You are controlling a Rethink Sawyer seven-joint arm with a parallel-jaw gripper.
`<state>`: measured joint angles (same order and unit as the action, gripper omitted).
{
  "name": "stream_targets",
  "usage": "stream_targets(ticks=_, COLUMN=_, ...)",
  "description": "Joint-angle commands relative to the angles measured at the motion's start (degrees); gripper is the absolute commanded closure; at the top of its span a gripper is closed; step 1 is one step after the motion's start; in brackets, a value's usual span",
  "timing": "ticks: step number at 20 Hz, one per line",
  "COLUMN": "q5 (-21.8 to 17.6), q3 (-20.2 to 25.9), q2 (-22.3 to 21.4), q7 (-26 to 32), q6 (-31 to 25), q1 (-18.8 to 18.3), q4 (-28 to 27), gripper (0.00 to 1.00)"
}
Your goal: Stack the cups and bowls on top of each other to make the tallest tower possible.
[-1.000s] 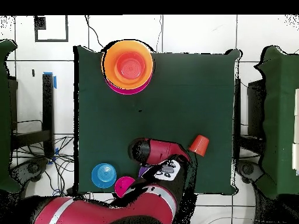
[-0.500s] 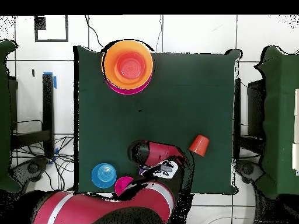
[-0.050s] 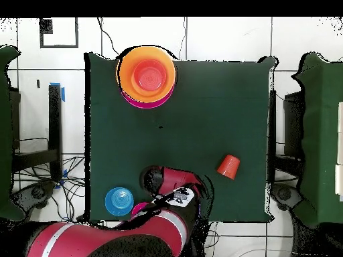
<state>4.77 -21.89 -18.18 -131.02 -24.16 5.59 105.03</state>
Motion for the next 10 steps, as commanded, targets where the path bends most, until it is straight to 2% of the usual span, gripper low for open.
stream_targets(ticks=1, q5=4.58, q3=6.22, q2=1.67, q7=-13.28, q6=3.38, q1=1.89, q4=3.78, gripper=0.0)
stream_targets(ticks=6, q5=5.68, q3=5.89, q2=2.14, q7=-12.4, q6=3.6, q1=2.05, q4=3.76, gripper=0.0)
stream_targets(ticks=10, q5=4.77, q3=5.88, q2=2.71, q7=-10.48, q6=6.07, q1=1.87, q4=3.05, gripper=0.0)
